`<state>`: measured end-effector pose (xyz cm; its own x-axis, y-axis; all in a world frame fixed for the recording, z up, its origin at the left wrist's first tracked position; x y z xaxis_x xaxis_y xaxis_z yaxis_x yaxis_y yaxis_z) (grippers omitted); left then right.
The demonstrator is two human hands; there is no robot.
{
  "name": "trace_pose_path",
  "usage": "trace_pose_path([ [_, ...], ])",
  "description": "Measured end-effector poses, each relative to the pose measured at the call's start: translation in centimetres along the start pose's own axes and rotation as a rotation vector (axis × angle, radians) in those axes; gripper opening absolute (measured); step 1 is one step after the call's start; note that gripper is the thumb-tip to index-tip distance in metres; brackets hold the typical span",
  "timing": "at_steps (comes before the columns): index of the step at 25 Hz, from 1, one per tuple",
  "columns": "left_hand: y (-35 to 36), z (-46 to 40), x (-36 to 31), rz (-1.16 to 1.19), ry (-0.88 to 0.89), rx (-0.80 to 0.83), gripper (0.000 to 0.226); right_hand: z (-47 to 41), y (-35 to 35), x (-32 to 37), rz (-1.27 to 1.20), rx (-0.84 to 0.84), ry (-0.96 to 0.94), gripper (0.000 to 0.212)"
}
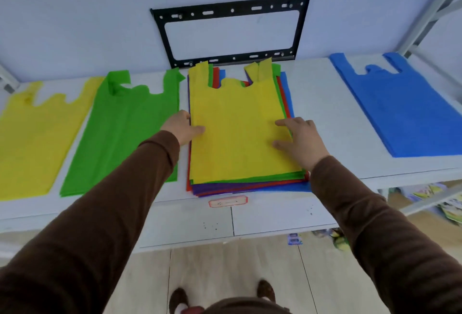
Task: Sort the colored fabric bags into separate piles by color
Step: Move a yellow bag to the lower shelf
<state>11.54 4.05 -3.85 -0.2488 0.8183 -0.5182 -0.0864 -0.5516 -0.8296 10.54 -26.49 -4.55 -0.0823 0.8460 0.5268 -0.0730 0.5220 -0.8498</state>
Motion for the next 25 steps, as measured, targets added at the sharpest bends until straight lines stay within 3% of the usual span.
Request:
trace_pose_path([
  [4, 1.0, 0.8, 0.0, 0.023, -0.104, -0.045, 0.071, -0.6, 0.7, -0.8, 0.048, 0.083, -0.074, 0.058],
  [11, 1.0, 1.2, -0.6, 0.092, 0.035, -0.199, 0.037, -0.6, 0.1, -1.1, 0.034, 0.116, -0.081, 0.056],
  [13, 0.9, 1.4, -1.3, 0.232, 0.070, -0.126, 0.033, -0.5, -0.1, -0.9, 0.034, 0.126, -0.081, 0.056],
  [17, 0.2, 1.9, -3.0, 0.620, -0.093, 0.237, 0.047, -0.4, -0.5, -0.5, 0.090, 0.169, -0.088, 0.056],
  [19, 0.1, 1.5, -3.5, 0.802, -0.106, 0.351, 0.051, -0.6, -0.9, -0.7, -0.001, 0.191, -0.054, 0.051],
  [23, -1.0, 0.6, -3.5, 1.215, -0.179, 0.369, 0.016, -1.1, -3.4, -1.6, -0.295, -0.104, 0.136, 0.039],
  [25, -1.3, 0.9, -3.2, 1.347, -0.208, 0.397, 0.012, -0.9, -4.3, -1.7, -0.462, 0.075, 0.277, 0.051],
])
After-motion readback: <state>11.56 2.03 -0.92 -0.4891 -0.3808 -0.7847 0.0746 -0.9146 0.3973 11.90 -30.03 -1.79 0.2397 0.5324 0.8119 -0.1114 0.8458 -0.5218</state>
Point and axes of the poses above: each hand's wrist, its own z-axis away from the middle knuckle, its own y-axis out of the palm, x = y × z, the point moved 1 cm from there along -z, towards the middle knuckle, and after that the axes turned 5 degrees about y, right-handed, at the moved point
